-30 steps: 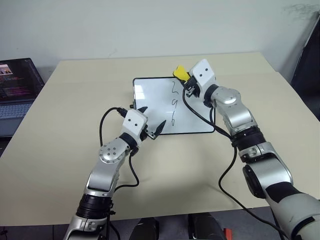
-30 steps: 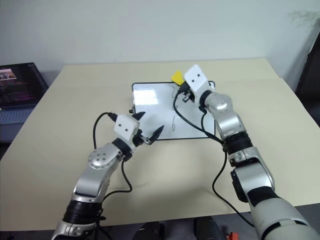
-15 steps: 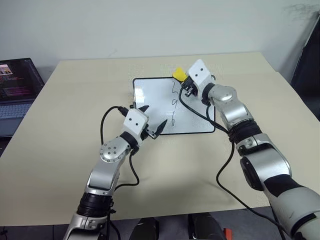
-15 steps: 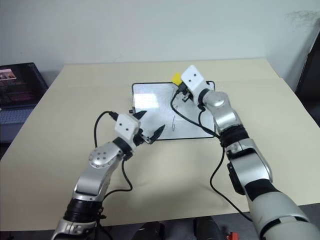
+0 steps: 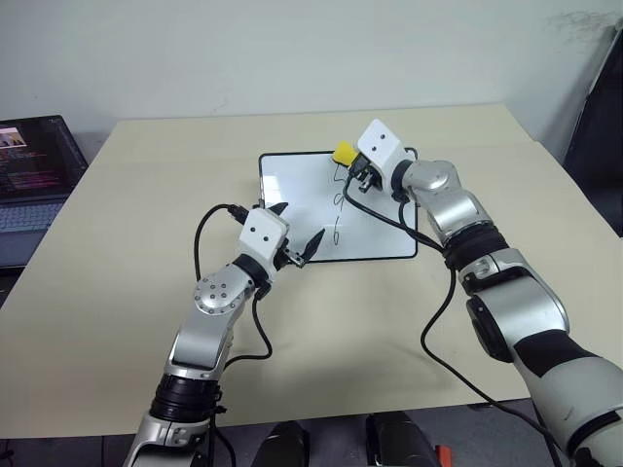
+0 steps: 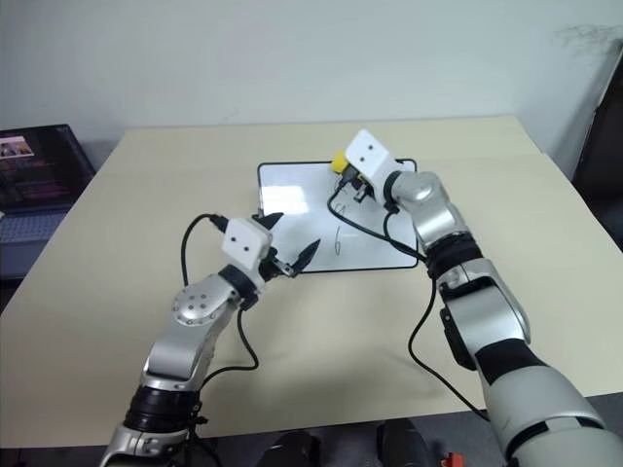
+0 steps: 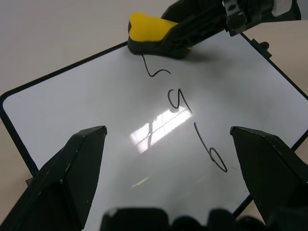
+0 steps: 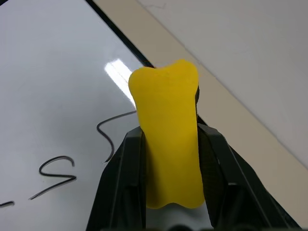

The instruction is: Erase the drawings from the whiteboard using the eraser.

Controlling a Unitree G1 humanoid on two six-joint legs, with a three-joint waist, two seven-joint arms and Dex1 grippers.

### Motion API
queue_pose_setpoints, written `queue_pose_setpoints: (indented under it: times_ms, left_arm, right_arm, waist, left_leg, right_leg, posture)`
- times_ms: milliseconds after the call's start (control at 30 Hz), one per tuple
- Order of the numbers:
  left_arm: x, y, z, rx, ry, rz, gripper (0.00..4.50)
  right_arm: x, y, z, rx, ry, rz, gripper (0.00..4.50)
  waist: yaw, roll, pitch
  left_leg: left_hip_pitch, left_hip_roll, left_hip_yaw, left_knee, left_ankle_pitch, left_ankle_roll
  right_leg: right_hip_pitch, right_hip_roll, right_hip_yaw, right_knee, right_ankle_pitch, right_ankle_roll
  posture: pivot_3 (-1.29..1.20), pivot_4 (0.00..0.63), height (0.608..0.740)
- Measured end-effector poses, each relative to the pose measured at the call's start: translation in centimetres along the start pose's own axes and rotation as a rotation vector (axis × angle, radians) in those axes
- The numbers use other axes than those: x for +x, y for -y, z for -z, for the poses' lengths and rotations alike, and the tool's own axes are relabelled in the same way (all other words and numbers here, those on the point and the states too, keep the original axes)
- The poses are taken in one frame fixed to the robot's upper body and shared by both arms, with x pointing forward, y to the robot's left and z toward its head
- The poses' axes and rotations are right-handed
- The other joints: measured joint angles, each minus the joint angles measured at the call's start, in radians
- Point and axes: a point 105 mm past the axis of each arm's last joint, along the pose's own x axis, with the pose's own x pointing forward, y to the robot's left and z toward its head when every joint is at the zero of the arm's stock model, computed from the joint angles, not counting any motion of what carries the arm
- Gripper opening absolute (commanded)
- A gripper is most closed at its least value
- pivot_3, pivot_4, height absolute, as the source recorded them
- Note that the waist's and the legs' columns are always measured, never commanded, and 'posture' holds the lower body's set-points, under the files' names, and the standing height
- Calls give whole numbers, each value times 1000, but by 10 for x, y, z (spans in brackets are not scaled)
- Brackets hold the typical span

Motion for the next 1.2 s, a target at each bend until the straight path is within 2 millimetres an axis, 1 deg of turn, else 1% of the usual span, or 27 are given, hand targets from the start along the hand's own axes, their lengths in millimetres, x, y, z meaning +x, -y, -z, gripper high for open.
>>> queue_pose_setpoints:
  times_ms: [100, 367, 500, 633, 867, 1067, 1200]
  left_arm:
    - [0, 0, -3, 1, 8, -6, 4500]
    - [-1, -2, -2, -6, -4, -32, 4500]
    - [-2, -3, -5, -2, 5, -40, 4500]
    - [-2, -3, -5, -3, 5, -40, 4500]
    - [-2, -3, -5, -3, 5, -40, 4500]
    - [-1, -2, -6, -6, 7, -38, 4500]
    - [0, -2, -8, -5, 12, -38, 4500]
  right_arm:
    - [1, -4, 1, -9, -13, -29, 1144]
    - [1, -18, 8, -23, -31, -85, 1144]
    - [0, -24, 11, -27, -37, -109, 1144]
    - [-1, -26, 12, -32, -40, -115, 1144]
    - [-2, -24, 13, -24, -48, -105, 1144]
    - [1, -5, 9, -22, -64, -34, 1144]
    - [4, 0, 7, -24, -62, -8, 1144]
  waist:
    - [0, 0, 0]
    - [0, 0, 0]
    - [0, 0, 0]
    - [0, 0, 0]
    - [3, 0, 0]
    - [5, 0, 0]
    - [4, 0, 0]
  left_leg:
    - [0, 0, 0, 2, 0, 1]
    - [0, 0, -2, 7, -1, 2]
    - [0, 0, -2, 7, -1, 2]
    - [0, 0, -2, 7, -1, 2]
    - [0, 0, -2, 7, -1, 2]
    - [0, -1, -3, 8, -1, 2]
    - [0, -1, -3, 8, -1, 2]
  right_leg:
    - [1, 0, 0, 0, 1, 0]
    - [3, 1, -1, 0, 2, 1]
    - [3, 1, -1, 0, 3, 1]
    - [3, 1, -1, 0, 3, 1]
    - [4, 1, -1, 0, 3, 1]
    - [4, 1, -1, 0, 5, 1]
    - [4, 1, -1, 0, 6, 1]
  posture:
    - [0, 150, 740]
    - [0, 150, 740]
    - [0, 150, 740]
    - [0, 150, 740]
    - [0, 150, 740]
    - [0, 150, 740]
    - [0, 150, 740]
